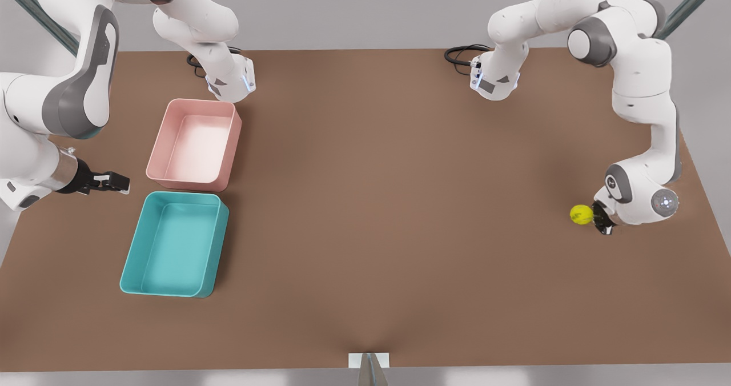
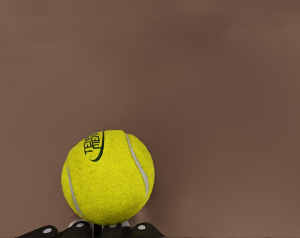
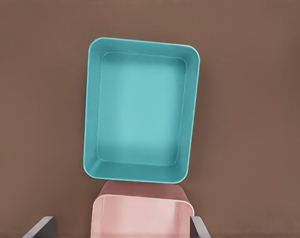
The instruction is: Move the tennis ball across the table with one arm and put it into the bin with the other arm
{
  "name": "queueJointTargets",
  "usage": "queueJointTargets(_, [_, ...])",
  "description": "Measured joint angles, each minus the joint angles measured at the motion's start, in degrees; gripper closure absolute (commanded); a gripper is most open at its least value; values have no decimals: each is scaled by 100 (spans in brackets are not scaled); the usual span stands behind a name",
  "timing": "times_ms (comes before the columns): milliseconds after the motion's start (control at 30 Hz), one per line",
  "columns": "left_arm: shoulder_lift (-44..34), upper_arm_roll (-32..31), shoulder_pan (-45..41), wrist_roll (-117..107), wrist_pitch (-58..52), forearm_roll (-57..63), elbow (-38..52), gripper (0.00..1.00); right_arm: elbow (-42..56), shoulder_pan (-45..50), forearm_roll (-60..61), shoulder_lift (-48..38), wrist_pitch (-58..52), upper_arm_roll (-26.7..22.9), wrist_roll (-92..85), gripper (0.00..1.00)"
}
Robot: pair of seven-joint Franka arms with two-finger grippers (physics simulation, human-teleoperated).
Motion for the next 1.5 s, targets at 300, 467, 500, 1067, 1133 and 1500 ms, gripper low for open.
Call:
queueJointTargets(300, [-519, -1055, -697, -4006, -942, -858, 430, 0, 0, 0, 1, 26, 1, 0, -6, 0])
queueJointTargets(467, [-2027, -20, -1691, -5728, -2953, -470, 1984, 0, 69, 973, 243, 843, 228, 58, 184, 0])
queueJointTargets(500, [-2264, 320, -1891, -6046, -3351, -585, 2030, 0, 62, 1425, 286, 1046, 307, 61, 259, 0])
queueJointTargets(1067, [-2145, 350, -2061, -9159, -5691, -528, 2169, 0, -4547, 3304, -151, -171, 3829, 61, 2345, 0])
queueJointTargets(1133, [-2145, 349, -2071, -9368, -5751, -524, 2172, 0, -4615, 3298, -194, -177, 4044, 61, 2501, 0])
queueJointTargets(1500, [-2151, 314, -2079, -10179, -5996, -519, 2301, 0, -5786, 3189, -909, -525, 4218, 562, 2396, 0])
